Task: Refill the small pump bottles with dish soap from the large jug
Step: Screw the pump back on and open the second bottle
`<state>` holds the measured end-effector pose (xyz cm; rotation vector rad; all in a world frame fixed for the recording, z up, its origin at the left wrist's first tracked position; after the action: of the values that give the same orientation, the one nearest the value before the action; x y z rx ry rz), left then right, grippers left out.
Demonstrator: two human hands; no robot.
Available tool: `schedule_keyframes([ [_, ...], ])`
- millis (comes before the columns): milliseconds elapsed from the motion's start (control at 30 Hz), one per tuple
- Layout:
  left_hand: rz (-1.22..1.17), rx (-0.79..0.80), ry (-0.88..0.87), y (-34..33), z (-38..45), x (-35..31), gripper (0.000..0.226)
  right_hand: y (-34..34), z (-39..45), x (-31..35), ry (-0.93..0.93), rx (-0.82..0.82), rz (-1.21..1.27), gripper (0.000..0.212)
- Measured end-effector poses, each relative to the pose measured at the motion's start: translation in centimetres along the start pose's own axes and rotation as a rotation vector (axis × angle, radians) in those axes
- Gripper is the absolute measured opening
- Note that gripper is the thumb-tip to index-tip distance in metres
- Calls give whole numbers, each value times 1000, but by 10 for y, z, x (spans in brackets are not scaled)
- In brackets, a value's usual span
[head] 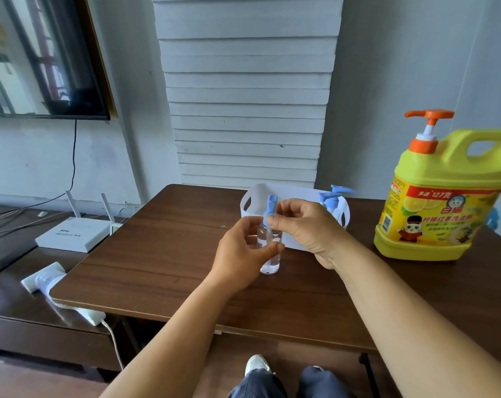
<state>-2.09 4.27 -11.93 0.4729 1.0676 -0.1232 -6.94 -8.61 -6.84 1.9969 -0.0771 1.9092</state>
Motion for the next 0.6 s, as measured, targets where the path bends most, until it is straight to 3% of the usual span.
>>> schedule_keyframes([
  [300,-4,18,-10,0,-1,-4,46,-4,-2,-1,21,-44,-65,8],
  [600,64,-20,14,5,1,-7,42,1,-4,2,51,-141,-218,27],
])
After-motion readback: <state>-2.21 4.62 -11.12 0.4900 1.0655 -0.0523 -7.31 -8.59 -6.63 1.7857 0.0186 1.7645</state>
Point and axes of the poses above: each hand's wrist, its own z-axis towards the middle knuckle, its own y-axis out of the back of the hand, x = y × z, the point moved 1 cm from there along z, towards the middle knuckle, and after that the axes turned 8 degrees about -y, right-handed, at the moved point
